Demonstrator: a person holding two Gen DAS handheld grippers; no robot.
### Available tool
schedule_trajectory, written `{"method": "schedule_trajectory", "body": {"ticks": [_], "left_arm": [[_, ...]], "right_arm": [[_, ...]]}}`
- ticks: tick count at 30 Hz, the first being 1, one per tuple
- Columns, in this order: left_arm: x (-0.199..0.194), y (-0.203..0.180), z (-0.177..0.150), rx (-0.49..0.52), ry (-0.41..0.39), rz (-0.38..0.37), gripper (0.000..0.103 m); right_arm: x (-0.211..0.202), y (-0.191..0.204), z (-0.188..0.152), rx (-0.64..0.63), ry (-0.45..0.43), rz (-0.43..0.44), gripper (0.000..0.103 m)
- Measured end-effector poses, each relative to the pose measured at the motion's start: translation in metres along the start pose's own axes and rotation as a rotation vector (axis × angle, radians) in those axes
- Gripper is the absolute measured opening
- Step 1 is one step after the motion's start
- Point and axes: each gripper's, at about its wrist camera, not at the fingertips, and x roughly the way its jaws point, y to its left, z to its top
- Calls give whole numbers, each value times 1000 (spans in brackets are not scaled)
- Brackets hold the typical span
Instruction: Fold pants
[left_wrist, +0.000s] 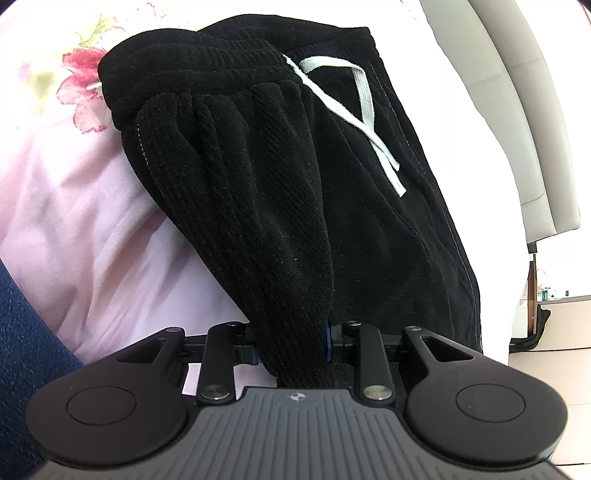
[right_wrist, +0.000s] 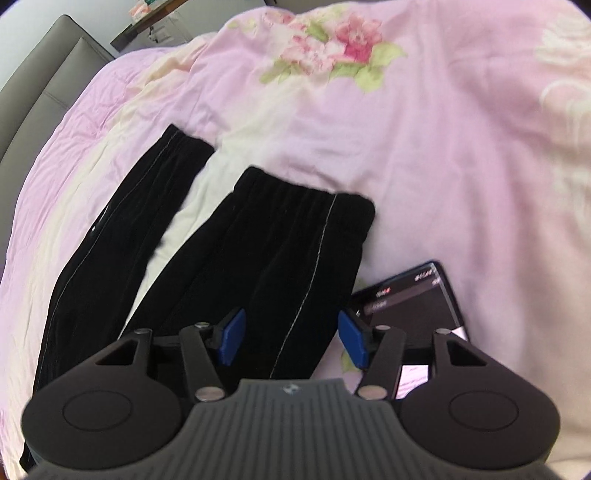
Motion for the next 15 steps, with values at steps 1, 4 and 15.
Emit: {"method": "schedule_trajectory", "body": {"ticks": [1, 4, 15], "left_arm": [[0, 1, 0, -2, 0, -2, 31], [-4, 2, 1, -2, -10, -7, 31], [-31, -34, 6, 181, -108, -78, 26]], "right_arm": [[3, 1, -1, 1, 8, 4, 54], [12, 2, -3, 8, 32, 28, 33], [-30, 38, 4, -88, -98, 170, 11]]}}
